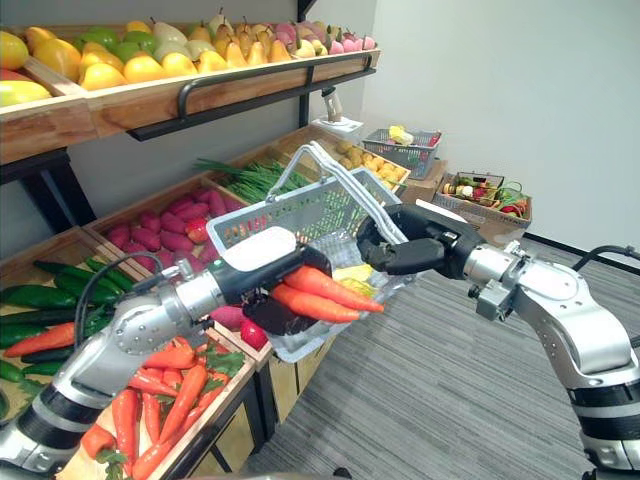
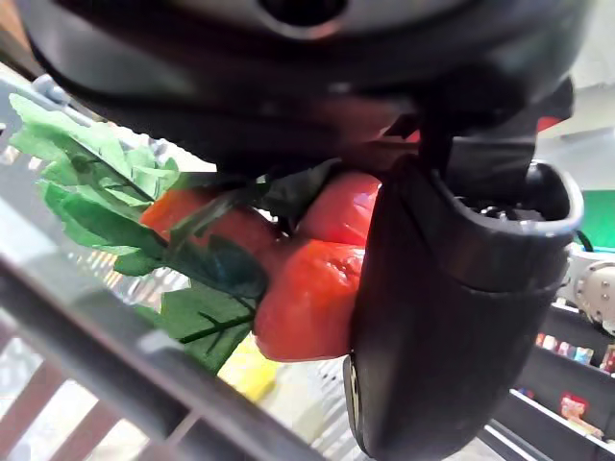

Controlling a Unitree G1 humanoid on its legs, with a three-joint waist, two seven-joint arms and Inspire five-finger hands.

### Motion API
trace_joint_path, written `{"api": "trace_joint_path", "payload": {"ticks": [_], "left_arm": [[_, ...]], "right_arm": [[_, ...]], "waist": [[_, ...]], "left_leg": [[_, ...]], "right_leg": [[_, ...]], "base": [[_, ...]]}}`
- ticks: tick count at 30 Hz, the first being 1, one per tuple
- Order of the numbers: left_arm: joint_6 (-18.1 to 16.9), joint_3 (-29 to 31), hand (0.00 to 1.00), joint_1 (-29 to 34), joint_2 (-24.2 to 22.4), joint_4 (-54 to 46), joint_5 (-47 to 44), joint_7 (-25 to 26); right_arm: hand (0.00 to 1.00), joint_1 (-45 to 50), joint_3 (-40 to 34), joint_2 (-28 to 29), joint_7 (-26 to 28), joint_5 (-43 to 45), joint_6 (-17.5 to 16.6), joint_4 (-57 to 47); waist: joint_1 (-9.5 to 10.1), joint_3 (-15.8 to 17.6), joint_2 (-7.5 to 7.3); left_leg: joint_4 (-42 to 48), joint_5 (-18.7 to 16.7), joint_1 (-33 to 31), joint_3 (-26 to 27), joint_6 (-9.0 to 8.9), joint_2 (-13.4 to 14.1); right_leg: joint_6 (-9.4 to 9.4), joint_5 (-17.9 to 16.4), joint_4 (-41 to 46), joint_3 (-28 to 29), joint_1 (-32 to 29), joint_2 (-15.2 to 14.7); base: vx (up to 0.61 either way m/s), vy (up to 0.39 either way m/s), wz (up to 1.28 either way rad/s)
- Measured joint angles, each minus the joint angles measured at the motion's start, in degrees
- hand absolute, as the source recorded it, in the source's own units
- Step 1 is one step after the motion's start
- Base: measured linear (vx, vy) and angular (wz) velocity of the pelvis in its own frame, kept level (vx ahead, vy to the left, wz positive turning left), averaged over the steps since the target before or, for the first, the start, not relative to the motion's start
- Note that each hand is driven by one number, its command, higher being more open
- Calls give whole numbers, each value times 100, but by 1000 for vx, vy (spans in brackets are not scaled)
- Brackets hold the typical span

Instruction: Pick vegetable in the basket

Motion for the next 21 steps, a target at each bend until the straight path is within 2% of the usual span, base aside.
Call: {"api": "trace_joint_path", "payload": {"ticks": [8, 12, 13, 18, 21], "left_arm": [[8, -1, 0, 232, 80, 236, 0, -125], [168, -25, 0, 289, 75, 730, 0, -118], [220, -25, 100, 287, 68, 828, 0, -92], [549, -14, 100, 246, -110, 1383, 14, 182], [559, -17, 100, 61, -163, 1511, 244, 331]], "right_arm": [[0, -11, 397, -186, 433, 6, 8, -102], [0, -10, 494, -185, 742, 5, 133, -671], [0, -10, 526, -186, 816, 6, 203, -835], [0, -5, 739, -142, 1133, 2, 407, -1456], [0, 14, 840, -30, 1105, -5, 584, -1505]], "waist": [[-13, 0, 0], [-99, 2, 1], [-113, 2, 2], [-176, 6, 8], [-232, 13, 18]], "left_leg": [[-52, 42, 29, 66, -19, 1], [-51, 42, 50, 161, -20, 3], [-52, 42, 55, 182, -20, 3], [-62, 41, 91, 307, -28, 2], [-67, 41, 101, 328, -37, 3]], "right_leg": [[-20, 26, -1, 44, -27, 40], [-29, 45, -1, 135, -60, 77], [-32, 50, -1, 155, -67, 85], [-45, 69, -1, 261, -103, 125], [-45, 69, 0, 277, -104, 131]], "base": [[8, 18, -4], [14, 28, -12], [19, 28, -13], [21, 30, -12], [26, 30, -3]]}}
